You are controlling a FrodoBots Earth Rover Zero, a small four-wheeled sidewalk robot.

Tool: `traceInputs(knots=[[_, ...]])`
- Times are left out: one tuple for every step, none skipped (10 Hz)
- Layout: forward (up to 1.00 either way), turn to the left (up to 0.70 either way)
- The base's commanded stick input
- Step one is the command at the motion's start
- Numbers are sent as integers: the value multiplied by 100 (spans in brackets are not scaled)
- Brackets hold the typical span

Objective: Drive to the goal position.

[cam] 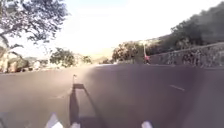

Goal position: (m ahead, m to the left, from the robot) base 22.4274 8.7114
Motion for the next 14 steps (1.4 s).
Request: traceInputs(knots=[[85,0],[85,0],[85,0],[85,0],[85,0],[85,0],[85,0],[85,0],[85,0],[85,0],[85,0],[85,0],[85,0],[85,0]])
